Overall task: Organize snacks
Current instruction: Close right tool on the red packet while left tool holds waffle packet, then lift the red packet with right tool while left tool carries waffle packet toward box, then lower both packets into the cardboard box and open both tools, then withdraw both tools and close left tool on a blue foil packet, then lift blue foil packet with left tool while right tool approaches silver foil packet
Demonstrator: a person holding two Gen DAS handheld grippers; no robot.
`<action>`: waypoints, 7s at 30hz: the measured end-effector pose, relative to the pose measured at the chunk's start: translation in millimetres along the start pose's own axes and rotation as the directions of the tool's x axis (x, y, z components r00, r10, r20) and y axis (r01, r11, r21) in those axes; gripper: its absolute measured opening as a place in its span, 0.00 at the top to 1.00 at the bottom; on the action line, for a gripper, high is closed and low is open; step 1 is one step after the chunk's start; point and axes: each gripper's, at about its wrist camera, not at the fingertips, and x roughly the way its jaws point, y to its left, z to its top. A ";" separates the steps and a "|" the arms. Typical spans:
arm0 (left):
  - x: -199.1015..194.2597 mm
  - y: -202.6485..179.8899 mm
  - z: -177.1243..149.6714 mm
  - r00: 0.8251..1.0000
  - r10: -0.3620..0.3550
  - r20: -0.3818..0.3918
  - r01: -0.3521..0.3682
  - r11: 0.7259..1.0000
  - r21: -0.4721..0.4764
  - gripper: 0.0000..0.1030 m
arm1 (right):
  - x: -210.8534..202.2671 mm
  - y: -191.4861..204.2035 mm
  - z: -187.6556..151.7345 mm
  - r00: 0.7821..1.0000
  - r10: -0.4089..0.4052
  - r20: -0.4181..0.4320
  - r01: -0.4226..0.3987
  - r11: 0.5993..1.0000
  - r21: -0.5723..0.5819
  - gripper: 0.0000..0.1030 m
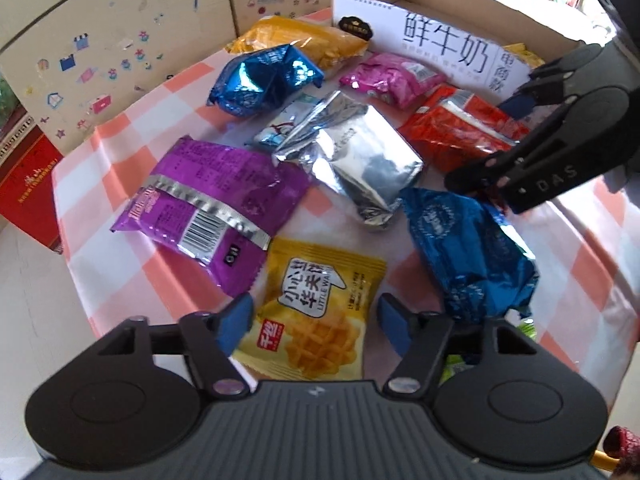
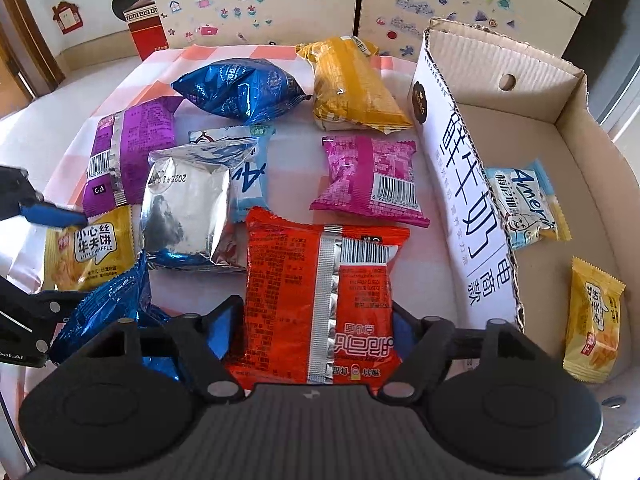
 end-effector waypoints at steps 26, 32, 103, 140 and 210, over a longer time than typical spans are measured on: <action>-45.4 2.6 34.4 0.965 0.143 0.220 -0.120 0.986 -0.111 0.48 | -51.2 0.4 9.0 0.976 -0.037 0.216 0.055 0.995 -0.078 0.27; -43.3 1.0 44.9 0.957 0.163 0.241 -0.132 0.981 -0.141 0.48 | -57.2 -0.7 9.8 0.967 -0.059 0.246 0.082 0.993 -0.085 0.27; -1.8 -130.6 178.0 0.901 -0.045 0.432 0.092 0.992 -0.090 0.13 | -127.1 -147.7 -6.1 0.886 -0.330 0.326 0.159 0.876 0.455 0.14; -48.8 -48.5 64.2 0.961 0.079 0.264 -0.008 0.966 -0.260 0.10 | -97.1 -72.2 9.8 0.935 -0.078 0.345 0.022 0.987 0.162 0.07; -12.7 -8.9 -29.6 0.980 0.170 0.105 -0.099 0.868 -0.487 0.37 | 18.6 49.9 30.8 0.985 0.123 0.124 -0.121 0.992 -0.023 0.11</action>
